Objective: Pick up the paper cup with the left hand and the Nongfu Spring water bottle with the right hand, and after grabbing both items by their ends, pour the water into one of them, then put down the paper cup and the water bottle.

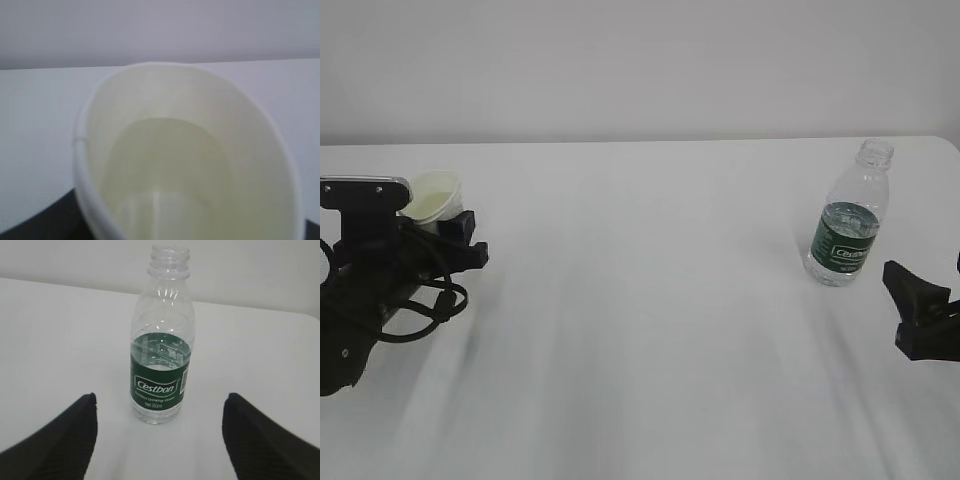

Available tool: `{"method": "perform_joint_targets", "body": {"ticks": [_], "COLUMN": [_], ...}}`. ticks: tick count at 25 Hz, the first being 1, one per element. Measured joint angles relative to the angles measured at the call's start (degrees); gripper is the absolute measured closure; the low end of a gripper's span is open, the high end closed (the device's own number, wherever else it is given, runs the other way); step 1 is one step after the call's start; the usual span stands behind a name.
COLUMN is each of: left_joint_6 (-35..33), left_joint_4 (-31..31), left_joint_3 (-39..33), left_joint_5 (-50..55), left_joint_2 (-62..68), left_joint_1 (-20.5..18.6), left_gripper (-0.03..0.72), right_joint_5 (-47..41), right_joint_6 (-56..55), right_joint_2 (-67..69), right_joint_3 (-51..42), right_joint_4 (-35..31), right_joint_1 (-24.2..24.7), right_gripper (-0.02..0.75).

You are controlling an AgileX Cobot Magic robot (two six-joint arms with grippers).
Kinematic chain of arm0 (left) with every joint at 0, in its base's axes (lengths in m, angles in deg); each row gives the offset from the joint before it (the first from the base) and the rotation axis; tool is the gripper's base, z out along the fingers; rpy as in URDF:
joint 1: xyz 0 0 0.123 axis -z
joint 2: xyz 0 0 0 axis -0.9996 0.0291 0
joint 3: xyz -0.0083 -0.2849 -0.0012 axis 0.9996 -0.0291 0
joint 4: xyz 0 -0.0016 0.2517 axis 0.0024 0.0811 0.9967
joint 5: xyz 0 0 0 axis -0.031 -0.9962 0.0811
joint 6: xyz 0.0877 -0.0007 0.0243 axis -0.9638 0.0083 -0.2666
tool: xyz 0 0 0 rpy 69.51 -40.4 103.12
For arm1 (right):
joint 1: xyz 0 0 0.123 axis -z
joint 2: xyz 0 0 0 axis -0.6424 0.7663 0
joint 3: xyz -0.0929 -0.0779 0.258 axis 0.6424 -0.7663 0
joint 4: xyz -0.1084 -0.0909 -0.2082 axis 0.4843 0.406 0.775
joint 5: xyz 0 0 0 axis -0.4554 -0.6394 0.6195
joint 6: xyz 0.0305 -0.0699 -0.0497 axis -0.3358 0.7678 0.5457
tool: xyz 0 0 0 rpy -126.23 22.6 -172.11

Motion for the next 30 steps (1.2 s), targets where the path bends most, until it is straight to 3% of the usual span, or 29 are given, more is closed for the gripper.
{"method": "perform_joint_targets", "body": {"ticks": [8,30], "left_joint_6": [-0.12,-0.12], "left_joint_4": [3.33,3.99], "left_joint_3": [3.84,10.11], "left_joint_5": [-0.09,-0.09], "left_joint_2": [4.82,11.49], "left_joint_1": [-0.37,-0.37], "left_gripper": [0.270,0.270], "right_joint_5": [0.00,0.00], "right_joint_6": [0.00,0.00], "right_joint_2": [0.00,0.00], "right_joint_3": [0.00,0.00], "right_joint_4": [0.09,0.13], "right_joint_1": [0.00,0.00], "right_gripper": [0.147,0.148]}}
